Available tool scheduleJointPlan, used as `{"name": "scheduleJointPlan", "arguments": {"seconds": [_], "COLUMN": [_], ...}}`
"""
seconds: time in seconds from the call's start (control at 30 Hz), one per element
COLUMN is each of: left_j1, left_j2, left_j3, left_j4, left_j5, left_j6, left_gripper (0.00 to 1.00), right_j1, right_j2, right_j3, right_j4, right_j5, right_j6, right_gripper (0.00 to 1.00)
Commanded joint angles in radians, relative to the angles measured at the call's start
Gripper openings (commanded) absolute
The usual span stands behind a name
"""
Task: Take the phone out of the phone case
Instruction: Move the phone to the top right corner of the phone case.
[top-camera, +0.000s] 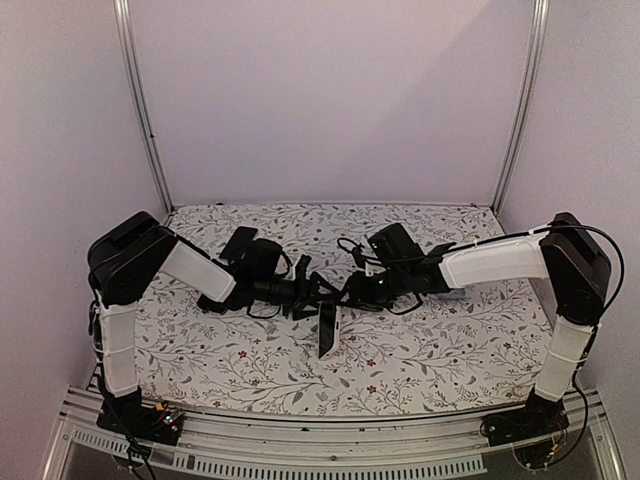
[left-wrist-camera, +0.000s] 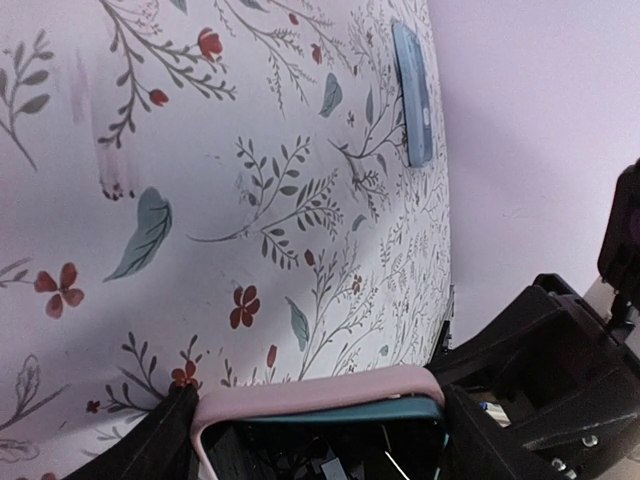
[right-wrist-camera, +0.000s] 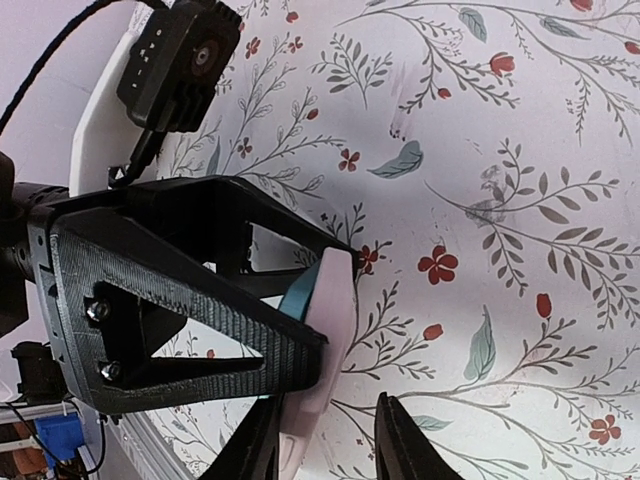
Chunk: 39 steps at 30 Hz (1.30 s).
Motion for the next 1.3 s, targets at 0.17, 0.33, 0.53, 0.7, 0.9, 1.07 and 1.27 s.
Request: {"name": "scheduleJointPlan", "arguments": {"seconds": [0.17, 0.33, 0.53, 0.7, 0.9, 1.07, 1.27], "left_j1": [0.018, 0.021, 0.026, 0.027, 0.027, 0.027, 0.03], "left_j2": [0.014, 0.013, 0.012, 0.015, 0.014, 0.01, 0.0], "left_j3": [-0.03, -0.033, -0.043, -0.056, -0.069, -0.074, -0.107], "left_j4": [-0.066, -0.061, -0.051, -0.032, -0.005, 0.007, 0.06], "left_j5": [0.014, 0.01, 0.001, -0.001, 0.0, -0.005, -0.019], "left_j6": [-0.038, -0.042, -0.05, -0.058, -0.069, -0.074, -0.109], "left_gripper": [0.45, 0.45, 0.44, 0.43, 0.43, 0.42, 0.41], "right_j1": [0.028, 0.056, 0.058, 0.065, 0.069, 0.08, 0.104], "right_j2": [0.001, 0.022, 0.038, 0.072, 0.127, 0.181, 0.22], "right_j3": [-0.006, 0.027, 0.038, 0.069, 0.122, 0.177, 0.224], "right_j4": [-0.184, -0.262, -0.378, -0.438, -0.485, -0.593, -0.668], "right_j5": [0.035, 0.069, 0.142, 0.161, 0.163, 0.235, 0.303], "right_j6": [-0.044, -0.071, -0.08, -0.102, -0.109, -0.123, -0.115], "right_gripper": [0.34, 0.34, 0.27, 0.23, 0.23, 0.23, 0.28]}}
